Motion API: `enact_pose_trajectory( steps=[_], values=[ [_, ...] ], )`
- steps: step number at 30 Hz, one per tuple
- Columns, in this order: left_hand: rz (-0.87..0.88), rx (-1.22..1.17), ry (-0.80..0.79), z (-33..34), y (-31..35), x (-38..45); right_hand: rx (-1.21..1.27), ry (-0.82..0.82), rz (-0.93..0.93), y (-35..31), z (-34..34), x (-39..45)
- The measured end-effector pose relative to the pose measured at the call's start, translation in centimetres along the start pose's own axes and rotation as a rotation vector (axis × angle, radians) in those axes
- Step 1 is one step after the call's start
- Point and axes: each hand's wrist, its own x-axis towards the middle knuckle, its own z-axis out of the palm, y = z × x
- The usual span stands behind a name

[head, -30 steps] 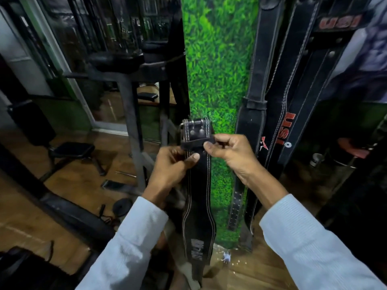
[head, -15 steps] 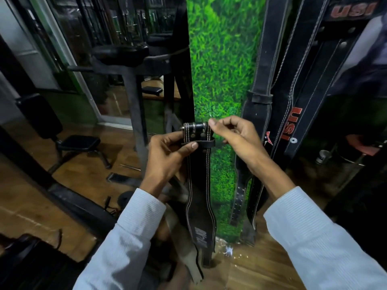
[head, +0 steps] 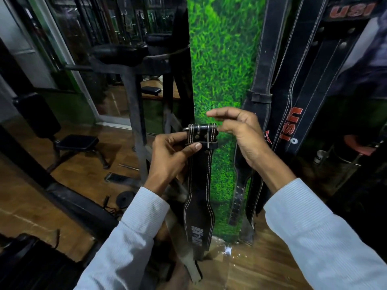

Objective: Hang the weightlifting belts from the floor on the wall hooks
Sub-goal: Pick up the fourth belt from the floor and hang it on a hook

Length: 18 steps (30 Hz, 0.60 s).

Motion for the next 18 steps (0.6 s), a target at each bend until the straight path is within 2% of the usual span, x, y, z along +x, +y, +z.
enact_pose_trajectory(
  steps=[3, 7, 11, 13, 16, 18],
  values=[
    [0.026, -0.001, -0.018, -0.2, -0.2, 0.2, -0.108, -0.135, 0.121, -1.0, 0.5, 0.2],
    [0.048, 0.024, -0.038, -0.6, -0.7, 0.2, -0.172, -0.085, 0.087, -1.6, 1.4, 1.0],
    [0.059, 0.044, -0.017, -0.6, -0.9, 0.1, -0.179, -0.196, 0.192, -1.4, 1.4, 0.9],
    [0.058, 0.057, -0.021, -0.6, -0.9, 0.2, -0.106, -0.222, 0.139, -1.3, 1.5, 0.7],
    [0.041, 0.028, -0.003, -0.6, -1.1, 0.2, 0.231, -0.127, -0.015, -1.3, 0.8, 0.6],
    [0.034, 0.018, 0.012, -0.8, -1.1, 0.3, 0.344, -0.106, 0.030, -1.2, 0.2, 0.7]
  ],
)
